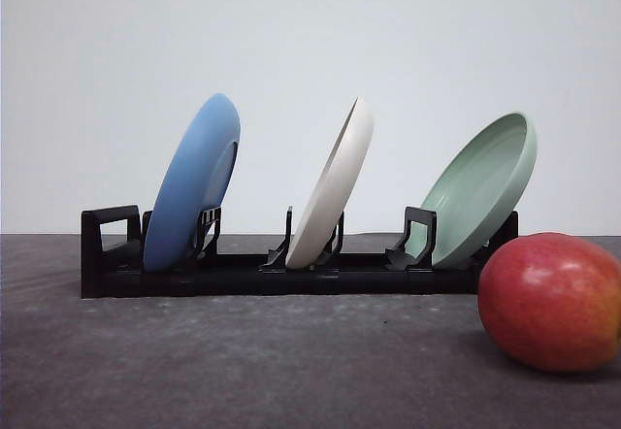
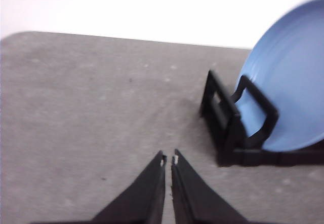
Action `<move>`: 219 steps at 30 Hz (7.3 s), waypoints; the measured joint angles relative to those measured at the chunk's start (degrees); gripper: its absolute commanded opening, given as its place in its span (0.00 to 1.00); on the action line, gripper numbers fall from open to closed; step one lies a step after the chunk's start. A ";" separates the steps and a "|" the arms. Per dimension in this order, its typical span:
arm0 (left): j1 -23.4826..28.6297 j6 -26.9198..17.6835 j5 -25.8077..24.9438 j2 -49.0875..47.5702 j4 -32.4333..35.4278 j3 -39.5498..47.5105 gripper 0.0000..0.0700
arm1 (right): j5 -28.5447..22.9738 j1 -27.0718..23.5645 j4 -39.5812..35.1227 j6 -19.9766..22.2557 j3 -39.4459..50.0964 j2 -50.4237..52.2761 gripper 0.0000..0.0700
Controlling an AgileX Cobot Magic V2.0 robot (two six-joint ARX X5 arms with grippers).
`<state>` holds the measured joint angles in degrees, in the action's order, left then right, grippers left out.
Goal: Place pomegranate in white plate
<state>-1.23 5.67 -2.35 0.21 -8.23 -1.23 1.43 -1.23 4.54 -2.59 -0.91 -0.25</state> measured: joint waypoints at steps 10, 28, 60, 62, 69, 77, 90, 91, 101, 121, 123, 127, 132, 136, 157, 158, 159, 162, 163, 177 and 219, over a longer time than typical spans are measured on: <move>-0.89 7.27 -5.09 9.21 -1.20 -11.13 0.00 | 4.47 0.00 5.11 -20.79 -8.63 -2.52 0.00; -8.26 -0.59 -42.63 44.84 -19.99 -49.95 0.00 | 33.21 0.00 38.75 -4.07 -49.00 -28.18 0.00; -20.88 -2.31 -41.15 55.37 -17.17 -52.63 0.87 | 38.91 0.00 38.07 1.31 -50.47 -32.09 0.91; -23.87 -0.73 -38.00 58.51 -14.40 -52.67 0.87 | 38.91 0.00 38.08 1.31 -50.47 -32.09 0.91; -34.01 3.32 -24.11 74.32 -11.83 -60.73 0.87 | 38.91 0.00 38.07 1.29 -50.47 -32.09 0.91; -39.07 3.27 -11.06 93.55 -17.65 -79.97 0.85 | 38.91 0.00 38.07 1.27 -50.47 -32.09 0.91; -40.38 2.91 -2.34 105.19 -17.96 -87.85 0.77 | 38.91 0.00 38.07 0.70 -50.47 -32.09 0.91; -40.42 2.90 -2.34 105.47 -18.28 -87.86 0.71 | 38.91 0.00 38.07 0.67 -50.47 -32.09 0.91; -41.05 2.66 -2.29 106.22 -21.84 -89.36 0.00 | 38.91 0.00 38.07 0.63 -50.47 -32.09 0.91; -41.91 1.81 -2.14 105.24 -26.34 -94.23 0.00 | 38.91 0.00 38.07 0.63 -50.47 -32.09 0.91; -42.21 1.50 -2.19 104.28 -26.35 -94.23 0.00 | 38.91 0.00 38.07 0.63 -50.47 -32.09 0.91; -43.05 0.93 -2.23 101.11 -26.40 -94.23 0.00 | 38.91 0.00 38.07 0.63 -50.47 -32.09 0.91; -45.43 -0.81 -2.21 95.18 -28.79 -94.28 0.00 | 38.91 0.00 38.07 0.63 -50.47 -32.09 0.91; -49.15 -2.93 -2.20 90.26 -35.88 -94.29 0.00 | 38.91 0.00 38.07 0.63 -50.47 -32.09 0.91; -75.35 -0.02 23.69 84.11 -59.99 -83.37 0.00 | 38.91 0.00 38.10 -0.83 -50.47 -32.09 0.91; -75.49 0.58 23.95 84.11 -59.31 -81.58 0.00 | 38.91 0.00 38.10 -0.85 -50.47 -32.09 0.91; -75.54 1.29 24.04 84.11 -58.64 -79.79 0.00 | 38.91 0.00 38.10 -0.85 -50.47 -32.09 0.91; -75.85 3.21 24.11 84.11 -55.85 -73.70 0.00 | 38.91 0.00 38.10 -0.85 -50.47 -32.09 0.91; -75.91 3.75 24.11 84.11 -54.62 -71.48 0.00 | 38.91 0.00 38.10 -0.85 -50.47 -32.09 0.91; -77.94 6.21 25.59 90.60 -39.67 -58.14 0.00 | 38.91 0.00 38.10 -0.85 -50.47 -32.09 0.91; -79.62 17.97 26.43 60.34 -40.27 -58.38 0.80 | 32.79 13.49 48.17 -5.39 -50.47 -52.02 0.91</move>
<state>-80.86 23.64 24.08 60.55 -48.50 -59.61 34.22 12.26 52.71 -7.98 -51.37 -52.27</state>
